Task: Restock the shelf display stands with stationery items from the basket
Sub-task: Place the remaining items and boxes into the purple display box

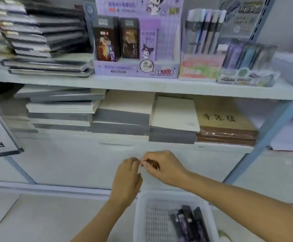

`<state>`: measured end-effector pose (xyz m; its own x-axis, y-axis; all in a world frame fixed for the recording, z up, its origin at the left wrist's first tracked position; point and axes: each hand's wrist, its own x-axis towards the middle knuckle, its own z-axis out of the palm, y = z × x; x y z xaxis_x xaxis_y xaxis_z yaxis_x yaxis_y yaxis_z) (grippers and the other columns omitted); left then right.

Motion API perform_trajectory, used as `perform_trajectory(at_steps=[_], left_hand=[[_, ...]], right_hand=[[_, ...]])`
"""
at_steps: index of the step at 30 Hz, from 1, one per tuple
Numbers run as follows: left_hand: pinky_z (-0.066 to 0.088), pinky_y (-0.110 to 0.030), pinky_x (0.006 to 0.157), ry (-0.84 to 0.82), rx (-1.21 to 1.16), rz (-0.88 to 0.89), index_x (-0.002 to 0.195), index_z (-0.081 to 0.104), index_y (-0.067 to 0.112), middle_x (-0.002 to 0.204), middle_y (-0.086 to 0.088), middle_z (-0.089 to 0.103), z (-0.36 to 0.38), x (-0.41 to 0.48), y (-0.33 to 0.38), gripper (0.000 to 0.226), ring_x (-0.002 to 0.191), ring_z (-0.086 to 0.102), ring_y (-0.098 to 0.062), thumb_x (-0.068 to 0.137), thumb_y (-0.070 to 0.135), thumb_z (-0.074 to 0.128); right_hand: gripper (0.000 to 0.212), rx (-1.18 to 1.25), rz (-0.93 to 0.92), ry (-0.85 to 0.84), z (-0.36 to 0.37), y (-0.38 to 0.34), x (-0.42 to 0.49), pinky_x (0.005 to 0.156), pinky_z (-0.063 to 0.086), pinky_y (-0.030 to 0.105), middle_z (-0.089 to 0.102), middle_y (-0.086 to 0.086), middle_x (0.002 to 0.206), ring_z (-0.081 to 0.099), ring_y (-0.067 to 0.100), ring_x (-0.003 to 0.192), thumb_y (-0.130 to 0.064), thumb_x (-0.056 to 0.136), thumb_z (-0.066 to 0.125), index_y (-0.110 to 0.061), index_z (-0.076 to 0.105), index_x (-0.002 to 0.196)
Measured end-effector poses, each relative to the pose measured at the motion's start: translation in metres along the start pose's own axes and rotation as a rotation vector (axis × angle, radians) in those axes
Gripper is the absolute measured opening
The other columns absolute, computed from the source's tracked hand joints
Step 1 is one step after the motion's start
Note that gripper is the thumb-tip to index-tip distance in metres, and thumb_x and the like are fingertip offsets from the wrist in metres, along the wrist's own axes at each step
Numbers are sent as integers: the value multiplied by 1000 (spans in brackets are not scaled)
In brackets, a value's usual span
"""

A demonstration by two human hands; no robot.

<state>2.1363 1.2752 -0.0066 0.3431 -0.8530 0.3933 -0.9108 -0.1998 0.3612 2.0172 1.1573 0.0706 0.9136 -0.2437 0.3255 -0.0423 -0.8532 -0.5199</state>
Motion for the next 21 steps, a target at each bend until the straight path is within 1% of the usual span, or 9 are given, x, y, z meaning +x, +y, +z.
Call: perform_trajectory(at_steps=[2, 5, 7, 10, 12, 15, 17, 19, 21], left_hand=[[43, -40, 96, -212, -34, -75, 126, 57, 7, 134, -10, 53, 42, -33, -8, 38, 121, 51, -30, 88, 6, 59], [19, -32, 118, -470, 18, -214, 148, 30, 19, 161, -2, 17, 94, -76, -16, 49, 148, 15, -20, 101, 26, 41], [7, -31, 121, -630, 66, -272, 154, 11, 21, 163, 1, -5, 118, -96, -21, 56, 150, -2, -17, 103, 35, 32], [7, -29, 121, -721, 85, -288, 155, 4, 19, 160, 0, -20, 140, -117, -25, 61, 150, -5, -17, 104, 38, 30], [16, -31, 119, -673, 84, -281, 154, 13, 13, 161, -5, -14, 146, -123, -23, 64, 150, 7, -21, 101, 35, 42], [46, -44, 101, -539, 74, -230, 136, 52, 1, 151, -19, 37, 154, -129, -23, 65, 131, 49, -34, 79, 22, 77], [49, -48, 96, -492, 84, -214, 132, 55, 0, 146, -20, 44, 159, -133, -24, 57, 127, 53, -35, 83, 22, 72], [47, -48, 99, -489, 97, -221, 136, 51, 1, 149, -19, 41, 161, -135, -25, 52, 130, 49, -34, 94, 29, 48], [44, -48, 103, -499, 79, -245, 140, 46, 2, 152, -18, 36, 162, -136, -24, 54, 134, 44, -34, 96, 32, 40]], right_hand=[[16, -25, 144, -147, 36, 41, -31, 63, 43, 23, 68, -5, 79, 48, 3, 63, -23, 94, 54, -17, 69, 93], [15, -16, 441, -280, 82, 99, -83, 67, 46, 27, 66, -8, 87, 50, 2, 66, -25, 95, 52, -21, 66, 101], [19, -32, 649, -349, 108, 129, -117, 77, 49, 30, 63, -5, 100, 55, 7, 80, -24, 96, 51, -20, 59, 113], [41, -159, 864, -414, 137, 159, -163, 93, 44, 29, 52, 7, 129, 52, 19, 111, -29, 98, 49, -13, 42, 135], [54, -255, 988, -372, 152, 167, -181, 101, 40, 31, 42, 11, 141, 46, 24, 123, -33, 98, 49, -10, 32, 143], [68, -293, 1039, -402, 174, 165, -191, 110, 34, 34, 25, 14, 153, 34, 28, 136, -34, 97, 52, -8, 18, 150], [61, -287, 971, -379, 184, 161, -191, 109, 33, 31, 26, 13, 150, 32, 26, 135, -29, 97, 54, -11, 25, 147], [54, -252, 924, -326, 187, 160, -190, 105, 35, 30, 34, 8, 142, 36, 24, 129, -24, 93, 60, -15, 35, 140], [61, -181, 968, -269, 188, 159, -189, 106, 35, 32, 35, 9, 140, 37, 24, 127, -22, 89, 67, -13, 35, 139]])
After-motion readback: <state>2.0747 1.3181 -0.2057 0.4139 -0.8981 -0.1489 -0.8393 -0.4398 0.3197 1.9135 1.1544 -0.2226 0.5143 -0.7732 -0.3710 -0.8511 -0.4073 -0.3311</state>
